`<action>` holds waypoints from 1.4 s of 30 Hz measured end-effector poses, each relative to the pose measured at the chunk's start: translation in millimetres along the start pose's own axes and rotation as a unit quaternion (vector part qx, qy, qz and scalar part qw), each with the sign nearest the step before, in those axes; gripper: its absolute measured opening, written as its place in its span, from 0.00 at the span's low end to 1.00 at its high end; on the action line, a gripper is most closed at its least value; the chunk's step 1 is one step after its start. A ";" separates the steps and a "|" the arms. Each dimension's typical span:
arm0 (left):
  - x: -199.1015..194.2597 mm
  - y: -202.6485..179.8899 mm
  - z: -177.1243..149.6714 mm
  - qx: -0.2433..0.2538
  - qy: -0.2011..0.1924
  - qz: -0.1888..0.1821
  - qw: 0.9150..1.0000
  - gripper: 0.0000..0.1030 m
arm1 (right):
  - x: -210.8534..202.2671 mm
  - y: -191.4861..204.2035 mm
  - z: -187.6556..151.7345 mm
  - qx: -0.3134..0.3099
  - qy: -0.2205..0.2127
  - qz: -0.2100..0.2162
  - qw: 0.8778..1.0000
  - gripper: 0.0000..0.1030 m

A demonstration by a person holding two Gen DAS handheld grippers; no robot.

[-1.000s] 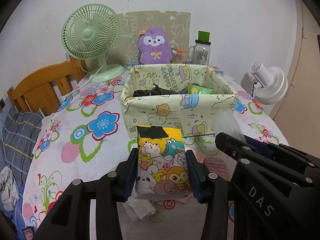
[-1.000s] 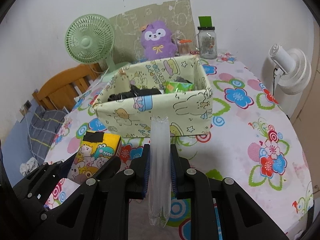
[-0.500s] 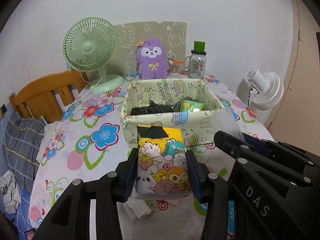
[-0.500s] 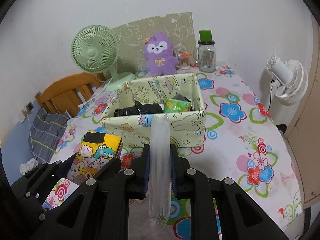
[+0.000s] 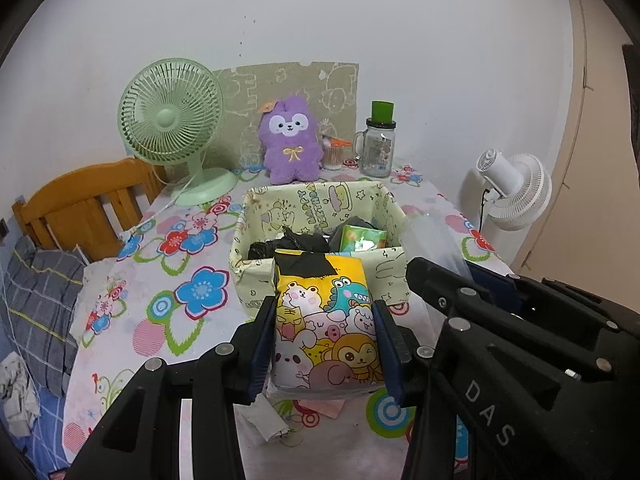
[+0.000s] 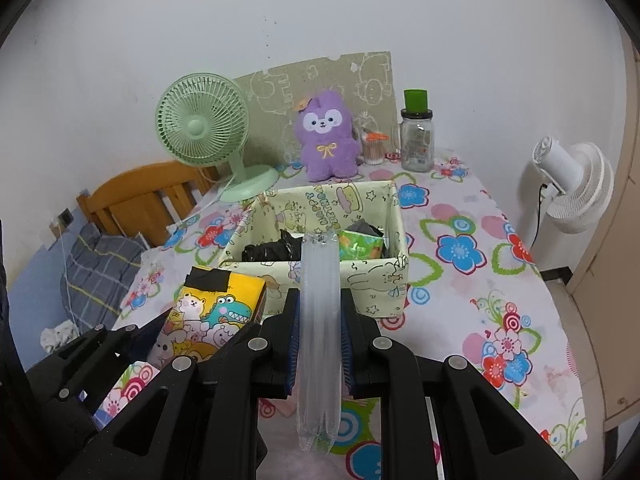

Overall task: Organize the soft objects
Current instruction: 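Carry the yellow cartoon box and clear tubes over the fabric box with both tools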

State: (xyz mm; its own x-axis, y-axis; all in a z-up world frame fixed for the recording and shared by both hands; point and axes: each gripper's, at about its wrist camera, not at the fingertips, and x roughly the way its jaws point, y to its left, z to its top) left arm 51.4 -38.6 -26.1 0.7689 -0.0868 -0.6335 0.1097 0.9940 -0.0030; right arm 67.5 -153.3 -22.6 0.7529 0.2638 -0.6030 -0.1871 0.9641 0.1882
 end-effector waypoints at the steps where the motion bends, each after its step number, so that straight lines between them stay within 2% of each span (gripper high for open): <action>1: -1.1 -0.4 0.6 0.001 -0.001 0.001 1.000 0.46 | -0.7 0.6 0.2 0.000 -0.001 -0.001 1.000 0.20; 23: 1.5 -3.3 22.0 0.015 -0.015 -0.001 1.000 0.46 | -2.8 -3.5 16.9 -0.002 -0.015 -0.009 1.000 0.20; 42: 32.0 -0.7 53.1 0.016 -0.009 -0.007 1.000 0.46 | 24.0 -13.0 49.5 0.002 -0.010 -0.008 1.000 0.20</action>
State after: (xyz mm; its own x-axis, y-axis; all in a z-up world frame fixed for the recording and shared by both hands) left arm 109.4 -45.7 -5.3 0.7778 -0.1012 -0.6203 0.1393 0.9902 0.0131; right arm 119.2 -161.0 -1.1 0.7680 0.2486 -0.5903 -0.1736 0.9679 0.1818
